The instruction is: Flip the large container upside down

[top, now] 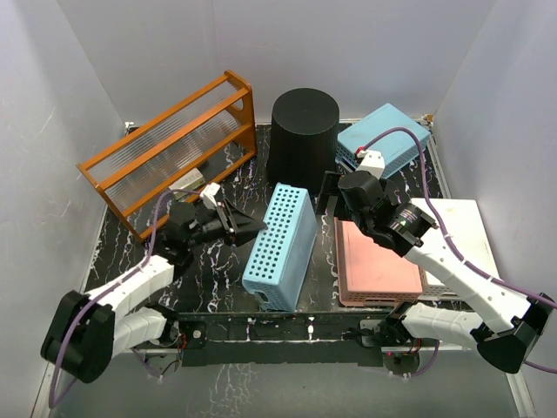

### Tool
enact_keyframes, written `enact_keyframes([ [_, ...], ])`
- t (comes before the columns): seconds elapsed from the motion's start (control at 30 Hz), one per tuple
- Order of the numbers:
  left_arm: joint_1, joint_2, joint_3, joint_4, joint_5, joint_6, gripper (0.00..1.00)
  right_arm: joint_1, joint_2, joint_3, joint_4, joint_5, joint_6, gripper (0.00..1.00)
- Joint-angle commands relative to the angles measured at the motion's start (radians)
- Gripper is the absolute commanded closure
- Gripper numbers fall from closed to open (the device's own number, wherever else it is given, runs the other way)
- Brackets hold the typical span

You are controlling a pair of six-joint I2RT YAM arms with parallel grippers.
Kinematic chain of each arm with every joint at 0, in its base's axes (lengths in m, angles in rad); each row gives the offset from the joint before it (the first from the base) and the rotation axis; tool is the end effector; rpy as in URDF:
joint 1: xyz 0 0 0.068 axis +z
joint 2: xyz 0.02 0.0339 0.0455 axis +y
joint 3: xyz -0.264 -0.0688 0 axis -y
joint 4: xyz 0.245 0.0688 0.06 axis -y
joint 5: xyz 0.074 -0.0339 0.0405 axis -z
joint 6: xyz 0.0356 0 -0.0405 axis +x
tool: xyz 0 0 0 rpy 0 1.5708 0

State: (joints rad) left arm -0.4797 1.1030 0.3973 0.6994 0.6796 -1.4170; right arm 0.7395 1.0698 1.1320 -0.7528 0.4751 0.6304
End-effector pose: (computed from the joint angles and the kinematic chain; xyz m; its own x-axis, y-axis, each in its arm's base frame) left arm 0.1920 -0.1251 0.2353 -0.9066 -0.3948 -0.1493 0.1349 0.0641 -0.9888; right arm 0.1701 0.1332 0.3529 -0.5799 0.1806 -0.7945 0.0038 0.9757 0.2190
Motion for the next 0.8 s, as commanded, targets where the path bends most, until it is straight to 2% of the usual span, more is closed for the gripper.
enact_keyframes([
  [0.0,0.109,-0.082,0.145,-0.59,0.026,0.395,0.43,-0.002,-0.033,-0.002,0.026,0.019,0.009,0.02],
  [0.03,0.119,-0.08,0.194,-0.726,-0.005,0.472,0.32,-0.002,-0.034,-0.005,0.026,0.018,0.009,0.02],
  [0.1,0.127,-0.056,0.277,-0.931,-0.079,0.582,0.19,-0.002,-0.037,-0.016,0.033,0.01,0.008,0.02],
  [0.33,0.126,-0.003,0.456,-1.206,-0.356,0.732,0.11,-0.002,-0.017,-0.038,0.045,-0.022,0.017,0.02],
  [0.37,0.126,0.0,0.476,-1.233,-0.408,0.746,0.11,-0.002,-0.016,-0.044,0.045,-0.039,0.019,0.02],
  [0.43,0.127,-0.006,0.503,-1.244,-0.427,0.773,0.11,-0.002,-0.02,-0.07,0.047,-0.093,0.026,0.02],
  [0.77,0.125,-0.003,0.573,-1.219,-0.342,0.81,0.1,-0.003,-0.061,-0.117,0.068,-0.276,0.013,0.02],
])
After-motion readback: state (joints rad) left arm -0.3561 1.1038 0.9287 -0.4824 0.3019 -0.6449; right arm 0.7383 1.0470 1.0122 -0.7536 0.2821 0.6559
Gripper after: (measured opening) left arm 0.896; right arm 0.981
